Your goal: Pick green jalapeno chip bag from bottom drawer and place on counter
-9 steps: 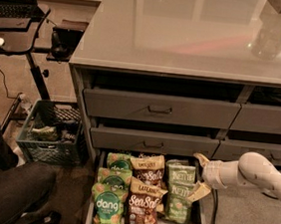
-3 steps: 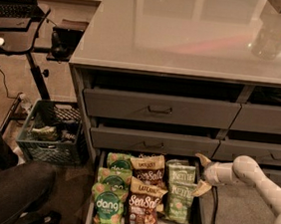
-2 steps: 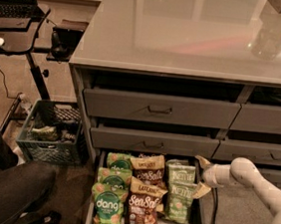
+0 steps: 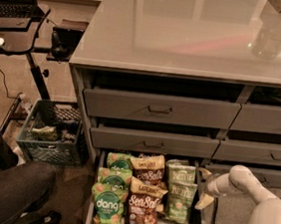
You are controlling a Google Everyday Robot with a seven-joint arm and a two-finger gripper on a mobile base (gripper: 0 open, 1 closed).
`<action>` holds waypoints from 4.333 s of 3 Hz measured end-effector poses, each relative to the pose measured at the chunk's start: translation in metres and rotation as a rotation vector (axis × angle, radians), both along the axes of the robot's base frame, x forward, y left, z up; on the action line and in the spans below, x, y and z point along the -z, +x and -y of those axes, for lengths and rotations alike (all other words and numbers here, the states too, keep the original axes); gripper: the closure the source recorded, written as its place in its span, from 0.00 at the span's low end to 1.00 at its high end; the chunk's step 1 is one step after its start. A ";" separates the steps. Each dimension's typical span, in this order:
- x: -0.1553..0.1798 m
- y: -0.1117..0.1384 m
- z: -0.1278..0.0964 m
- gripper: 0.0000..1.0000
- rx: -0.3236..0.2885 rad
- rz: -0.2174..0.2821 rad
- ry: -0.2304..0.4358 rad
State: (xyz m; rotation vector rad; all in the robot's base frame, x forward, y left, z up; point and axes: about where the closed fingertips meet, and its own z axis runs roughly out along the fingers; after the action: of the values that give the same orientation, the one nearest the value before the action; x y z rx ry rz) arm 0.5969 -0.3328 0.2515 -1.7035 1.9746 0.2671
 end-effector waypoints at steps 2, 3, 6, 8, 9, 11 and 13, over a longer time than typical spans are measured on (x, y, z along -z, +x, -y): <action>0.041 -0.019 -0.008 0.00 -0.041 -0.117 0.017; 0.041 -0.020 -0.008 0.00 -0.043 -0.120 0.018; 0.063 -0.035 -0.048 0.00 -0.098 -0.111 0.068; 0.073 -0.032 -0.065 0.00 -0.137 -0.082 0.058; 0.085 -0.029 -0.068 0.00 -0.144 -0.073 0.044; 0.085 -0.029 -0.068 0.42 -0.144 -0.073 0.044; 0.085 -0.029 -0.068 0.88 -0.144 -0.073 0.044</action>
Offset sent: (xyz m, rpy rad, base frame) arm -0.0275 0.0180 -0.0569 0.0301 0.1782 0.0772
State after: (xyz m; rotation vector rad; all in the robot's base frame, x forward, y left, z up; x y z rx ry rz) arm 0.5683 -0.2647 0.1668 -1.8336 1.8850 0.4267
